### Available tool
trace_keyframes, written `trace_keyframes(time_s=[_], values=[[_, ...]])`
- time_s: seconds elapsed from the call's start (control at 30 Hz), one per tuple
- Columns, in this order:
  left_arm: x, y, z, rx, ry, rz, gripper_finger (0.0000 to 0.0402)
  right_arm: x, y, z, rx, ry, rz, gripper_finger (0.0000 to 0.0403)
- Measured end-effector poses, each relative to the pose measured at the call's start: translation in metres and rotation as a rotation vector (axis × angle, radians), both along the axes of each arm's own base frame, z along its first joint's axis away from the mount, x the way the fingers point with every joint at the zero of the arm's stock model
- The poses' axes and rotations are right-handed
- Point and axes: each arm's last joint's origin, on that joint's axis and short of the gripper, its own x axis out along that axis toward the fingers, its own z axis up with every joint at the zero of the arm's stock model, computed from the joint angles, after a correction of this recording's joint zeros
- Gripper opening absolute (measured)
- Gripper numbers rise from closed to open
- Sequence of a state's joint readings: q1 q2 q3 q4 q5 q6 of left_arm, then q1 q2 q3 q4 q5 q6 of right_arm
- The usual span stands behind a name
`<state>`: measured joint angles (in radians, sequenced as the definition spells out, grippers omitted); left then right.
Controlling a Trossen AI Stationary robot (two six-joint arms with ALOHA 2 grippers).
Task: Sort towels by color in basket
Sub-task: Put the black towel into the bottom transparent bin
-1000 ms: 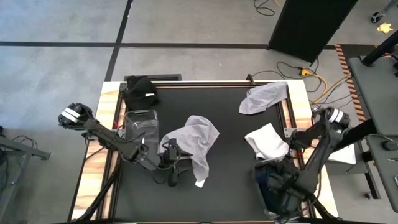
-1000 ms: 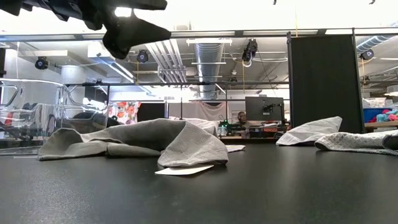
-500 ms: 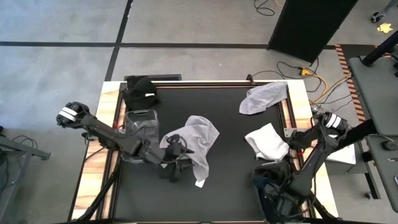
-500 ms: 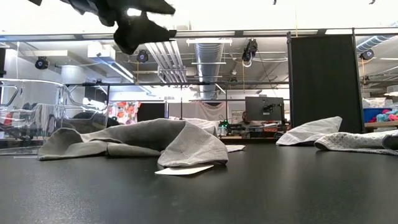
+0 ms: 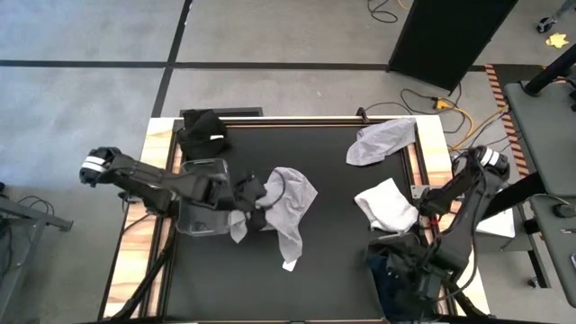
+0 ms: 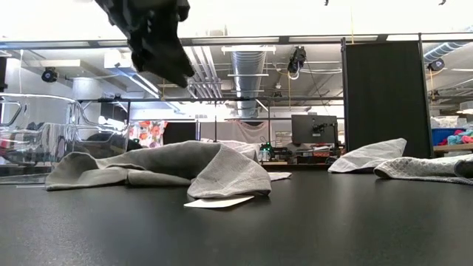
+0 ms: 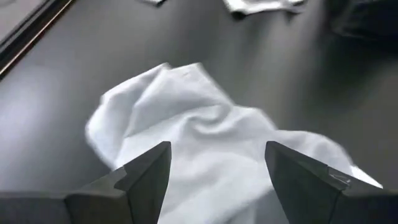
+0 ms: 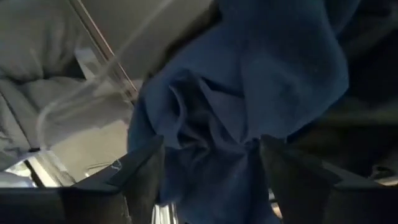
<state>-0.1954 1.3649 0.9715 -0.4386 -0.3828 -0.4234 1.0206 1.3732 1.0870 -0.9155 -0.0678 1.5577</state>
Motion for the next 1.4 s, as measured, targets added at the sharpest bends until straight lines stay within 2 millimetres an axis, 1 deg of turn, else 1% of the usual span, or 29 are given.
trace_keyframes(time_s=[0.17,0.27,0.33,0.43,0.57,0.63,0.73,0.87,1.0,1.17,1.27,1.4], values=[[-0.007,0.036,0.004,-0.042,0.114,0.147,0.0246,0.001,-0.003,0.005,-0.017,-0.084,0.014,0.0247],[-0.015,0.061,-0.001,-0.121,0.220,0.214,0.0246,0.002,-0.004,0.006,-0.048,-0.151,0.055,0.0245],[-0.020,0.077,-0.002,-0.148,0.249,0.272,0.0246,0.004,-0.004,0.009,-0.083,-0.225,0.083,0.0244],[-0.029,0.101,-0.006,-0.196,0.303,0.356,0.0246,0.009,0.000,0.023,-0.139,-0.377,0.125,0.0244],[-0.042,0.132,-0.007,-0.267,0.324,0.465,0.0246,0.014,0.004,0.047,-0.220,-0.573,0.152,0.0244],[-0.050,0.147,-0.008,-0.300,0.330,0.526,0.0246,0.017,0.005,0.055,-0.244,-0.638,0.160,0.0244],[-0.061,0.166,-0.010,-0.332,0.344,0.612,0.0246,0.018,0.005,0.062,-0.278,-0.689,0.172,0.0244],[-0.077,0.191,-0.009,-0.353,0.331,0.724,0.0246,0.019,0.005,0.061,-0.301,-0.704,0.176,0.0248],[-0.091,0.218,0.002,-0.348,0.275,0.826,0.0246,0.020,0.006,0.058,-0.325,-0.706,0.194,0.0251],[-0.108,0.253,0.009,-0.322,0.260,0.975,0.0246,0.023,0.009,0.052,-0.378,-0.722,0.196,0.0248],[-0.115,0.273,0.005,-0.311,0.283,1.058,0.0246,0.025,0.012,0.047,-0.395,-0.712,0.193,0.0247],[-0.124,0.299,-0.008,-0.348,0.347,1.118,0.0246,0.028,0.018,0.037,-0.404,-0.692,0.167,0.0252]])
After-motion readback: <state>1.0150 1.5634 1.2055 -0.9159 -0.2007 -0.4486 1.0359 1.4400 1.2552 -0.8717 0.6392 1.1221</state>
